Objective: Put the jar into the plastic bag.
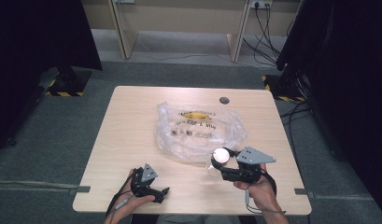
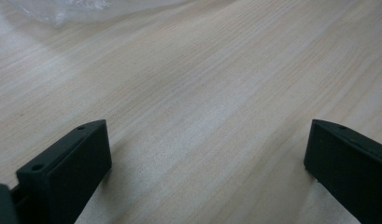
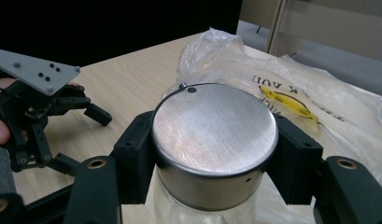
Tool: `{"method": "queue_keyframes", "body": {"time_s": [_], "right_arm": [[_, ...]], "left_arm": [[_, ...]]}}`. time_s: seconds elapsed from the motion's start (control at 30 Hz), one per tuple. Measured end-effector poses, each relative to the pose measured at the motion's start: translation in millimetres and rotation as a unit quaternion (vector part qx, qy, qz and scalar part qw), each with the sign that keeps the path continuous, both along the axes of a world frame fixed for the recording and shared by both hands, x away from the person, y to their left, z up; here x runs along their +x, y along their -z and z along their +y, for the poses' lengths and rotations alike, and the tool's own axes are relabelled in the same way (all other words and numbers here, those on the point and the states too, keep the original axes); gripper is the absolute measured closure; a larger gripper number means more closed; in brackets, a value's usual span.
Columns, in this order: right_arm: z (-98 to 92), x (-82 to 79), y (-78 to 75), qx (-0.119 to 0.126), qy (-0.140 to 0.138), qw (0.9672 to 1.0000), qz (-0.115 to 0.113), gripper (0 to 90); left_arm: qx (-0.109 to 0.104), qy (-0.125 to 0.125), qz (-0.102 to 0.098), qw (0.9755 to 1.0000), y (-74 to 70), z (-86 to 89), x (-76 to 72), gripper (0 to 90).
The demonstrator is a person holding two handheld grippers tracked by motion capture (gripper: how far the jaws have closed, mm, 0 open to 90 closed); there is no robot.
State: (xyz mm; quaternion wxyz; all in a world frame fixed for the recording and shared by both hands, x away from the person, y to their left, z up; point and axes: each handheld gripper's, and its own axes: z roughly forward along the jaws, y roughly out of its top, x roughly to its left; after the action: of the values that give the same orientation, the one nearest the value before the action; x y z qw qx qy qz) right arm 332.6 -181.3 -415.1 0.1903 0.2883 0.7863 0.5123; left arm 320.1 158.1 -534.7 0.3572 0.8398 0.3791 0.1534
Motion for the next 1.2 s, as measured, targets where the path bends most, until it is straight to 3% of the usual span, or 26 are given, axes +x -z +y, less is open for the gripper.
{"method": "queue_keyframes", "body": {"time_s": [0.43,1.2], "right_arm": [[19.0,21.6,-15.2,-0.008,-0.018,0.9998,0.010,40.1],[41.4,64.5,-38.3,-0.005,-0.005,0.9998,0.017,40.1]], "left_arm": [[0.000,0.000,0.000,1.0000,0.0,0.0,0.0,0.0],[0.000,0.001,0.001,1.0000,-0.1,0.2,0.1,0.0]]}}
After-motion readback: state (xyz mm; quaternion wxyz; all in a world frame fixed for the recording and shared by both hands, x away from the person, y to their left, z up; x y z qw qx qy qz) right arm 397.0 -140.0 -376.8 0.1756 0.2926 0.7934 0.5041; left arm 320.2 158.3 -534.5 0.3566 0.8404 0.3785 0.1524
